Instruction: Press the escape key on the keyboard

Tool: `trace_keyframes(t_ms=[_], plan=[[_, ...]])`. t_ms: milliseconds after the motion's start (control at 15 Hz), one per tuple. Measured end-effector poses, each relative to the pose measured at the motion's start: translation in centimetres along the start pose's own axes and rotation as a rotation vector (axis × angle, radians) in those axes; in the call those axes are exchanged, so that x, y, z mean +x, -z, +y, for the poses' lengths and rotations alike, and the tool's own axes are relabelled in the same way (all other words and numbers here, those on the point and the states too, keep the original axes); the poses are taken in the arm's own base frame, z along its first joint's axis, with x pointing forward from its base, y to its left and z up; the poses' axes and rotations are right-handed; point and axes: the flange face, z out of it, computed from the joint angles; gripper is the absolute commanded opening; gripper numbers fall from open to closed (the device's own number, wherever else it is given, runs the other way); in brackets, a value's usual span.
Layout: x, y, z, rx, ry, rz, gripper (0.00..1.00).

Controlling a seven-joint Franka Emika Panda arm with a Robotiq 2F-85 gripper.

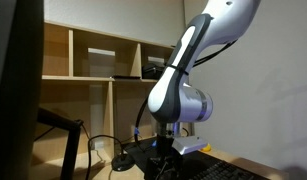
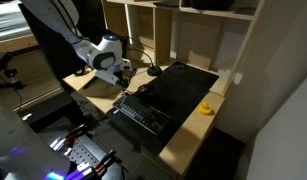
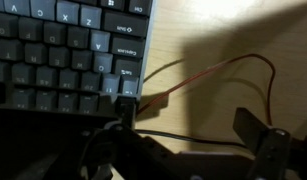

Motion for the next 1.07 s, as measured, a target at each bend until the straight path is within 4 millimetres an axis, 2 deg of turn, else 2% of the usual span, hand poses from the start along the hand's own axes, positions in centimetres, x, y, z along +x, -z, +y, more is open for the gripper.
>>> trace_keyframes(t_ms=[333,1067], plan=[[0.1,-1.8,-0.2,-0.010,-0.010,0.026,1.00],[0.5,-3.1,-0.1,-0.056,-0.049,0.072,1.00]])
